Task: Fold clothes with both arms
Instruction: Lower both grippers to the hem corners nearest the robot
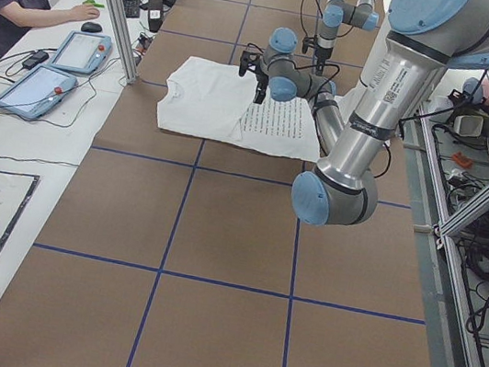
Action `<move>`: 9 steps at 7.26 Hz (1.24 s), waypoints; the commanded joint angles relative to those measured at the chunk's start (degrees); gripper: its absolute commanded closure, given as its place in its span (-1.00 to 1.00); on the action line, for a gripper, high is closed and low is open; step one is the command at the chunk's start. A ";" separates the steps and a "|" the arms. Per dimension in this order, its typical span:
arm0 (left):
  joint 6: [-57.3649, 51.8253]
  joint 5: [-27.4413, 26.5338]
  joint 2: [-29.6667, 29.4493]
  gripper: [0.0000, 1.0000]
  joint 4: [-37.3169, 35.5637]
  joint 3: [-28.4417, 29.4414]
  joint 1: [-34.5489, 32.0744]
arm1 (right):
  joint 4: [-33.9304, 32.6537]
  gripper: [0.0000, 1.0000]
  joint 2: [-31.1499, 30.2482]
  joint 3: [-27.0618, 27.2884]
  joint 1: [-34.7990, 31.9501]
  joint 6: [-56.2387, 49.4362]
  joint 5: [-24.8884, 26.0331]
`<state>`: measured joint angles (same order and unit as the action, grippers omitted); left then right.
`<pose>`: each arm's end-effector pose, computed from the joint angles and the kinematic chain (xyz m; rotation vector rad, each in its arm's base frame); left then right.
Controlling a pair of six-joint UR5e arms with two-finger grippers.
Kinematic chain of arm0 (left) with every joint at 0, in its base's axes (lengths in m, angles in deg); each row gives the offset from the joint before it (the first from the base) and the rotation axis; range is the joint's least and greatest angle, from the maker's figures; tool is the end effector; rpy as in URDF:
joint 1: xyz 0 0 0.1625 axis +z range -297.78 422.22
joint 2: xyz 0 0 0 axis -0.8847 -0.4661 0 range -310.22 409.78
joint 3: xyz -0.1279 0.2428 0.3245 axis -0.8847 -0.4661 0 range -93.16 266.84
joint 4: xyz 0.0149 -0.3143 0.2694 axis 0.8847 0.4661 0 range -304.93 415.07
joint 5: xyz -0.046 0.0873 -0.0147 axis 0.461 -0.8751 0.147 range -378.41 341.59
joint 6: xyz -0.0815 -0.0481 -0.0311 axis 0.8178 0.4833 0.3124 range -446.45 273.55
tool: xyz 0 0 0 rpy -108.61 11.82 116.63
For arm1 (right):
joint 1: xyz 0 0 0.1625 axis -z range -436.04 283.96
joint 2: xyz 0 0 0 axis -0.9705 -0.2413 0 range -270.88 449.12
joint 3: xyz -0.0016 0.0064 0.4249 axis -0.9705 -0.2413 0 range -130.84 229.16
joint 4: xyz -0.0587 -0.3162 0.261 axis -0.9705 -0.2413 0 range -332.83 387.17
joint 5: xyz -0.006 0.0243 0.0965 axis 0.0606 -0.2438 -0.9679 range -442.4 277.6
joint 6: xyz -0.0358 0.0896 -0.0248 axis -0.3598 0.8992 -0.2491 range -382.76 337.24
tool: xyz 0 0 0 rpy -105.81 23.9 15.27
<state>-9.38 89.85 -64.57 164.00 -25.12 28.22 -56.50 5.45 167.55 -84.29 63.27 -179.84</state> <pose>0.4187 -0.4056 0.2151 0.1894 1.1474 -0.1439 -0.4868 -0.1922 0.3705 -0.0474 -0.7246 0.0249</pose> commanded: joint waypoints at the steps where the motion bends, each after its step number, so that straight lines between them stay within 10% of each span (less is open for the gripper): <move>1: 0.01 -0.16 -0.09 -0.96 -0.03 -0.10 0.07 | 0.00 0.60 -0.09 0.17 -0.01 -0.16 -0.03; 3: 0.01 -0.16 -0.09 -0.96 -0.03 -0.01 -0.01 | 0.00 0.97 0.00 0.35 0.16 -0.16 0.14; 9: 9.29 -3.40 9.04 -0.96 -1.97 -2.38 10.07 | 0.35 1.00 1.14 2.02 0.51 0.02 2.69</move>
<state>-3.83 87.66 -58.21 162.30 -26.89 34.33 -56.22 6.26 169.34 -83.88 63.27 -177.53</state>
